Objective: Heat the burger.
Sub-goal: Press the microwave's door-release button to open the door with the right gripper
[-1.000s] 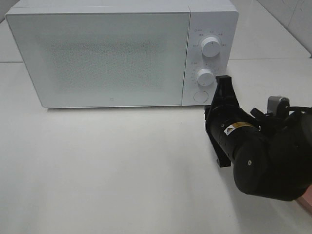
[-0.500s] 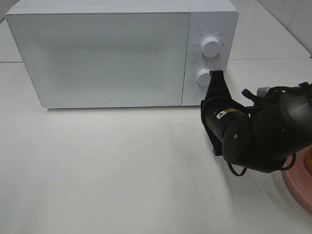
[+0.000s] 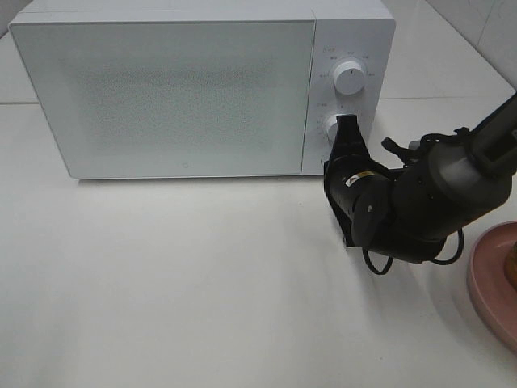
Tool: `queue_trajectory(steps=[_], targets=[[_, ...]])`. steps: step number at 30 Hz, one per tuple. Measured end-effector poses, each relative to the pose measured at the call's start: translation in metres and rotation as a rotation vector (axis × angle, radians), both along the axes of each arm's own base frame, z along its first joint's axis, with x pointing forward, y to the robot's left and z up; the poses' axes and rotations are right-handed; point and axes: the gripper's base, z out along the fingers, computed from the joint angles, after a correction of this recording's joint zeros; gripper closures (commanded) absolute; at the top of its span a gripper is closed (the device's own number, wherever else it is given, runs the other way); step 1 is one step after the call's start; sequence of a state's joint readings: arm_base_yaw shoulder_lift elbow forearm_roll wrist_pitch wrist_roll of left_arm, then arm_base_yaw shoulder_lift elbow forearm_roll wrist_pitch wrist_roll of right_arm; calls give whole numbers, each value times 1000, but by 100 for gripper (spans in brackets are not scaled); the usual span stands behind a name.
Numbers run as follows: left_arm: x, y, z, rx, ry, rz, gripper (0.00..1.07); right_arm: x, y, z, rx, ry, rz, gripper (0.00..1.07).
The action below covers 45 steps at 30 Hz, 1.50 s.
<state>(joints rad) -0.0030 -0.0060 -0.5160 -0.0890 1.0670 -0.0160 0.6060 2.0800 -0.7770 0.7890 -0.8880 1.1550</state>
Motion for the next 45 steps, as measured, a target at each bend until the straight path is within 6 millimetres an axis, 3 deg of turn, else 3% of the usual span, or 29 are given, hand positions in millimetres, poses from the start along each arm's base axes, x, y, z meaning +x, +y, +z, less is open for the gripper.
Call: queue_trajectory(steps=[17,45], targets=[[0,0,0,0,0,0,7,23,-1,-8,-2,-8,-21,107],[0,0,0,0,0,0,7,34,3,-6,49,-23,-108,107]])
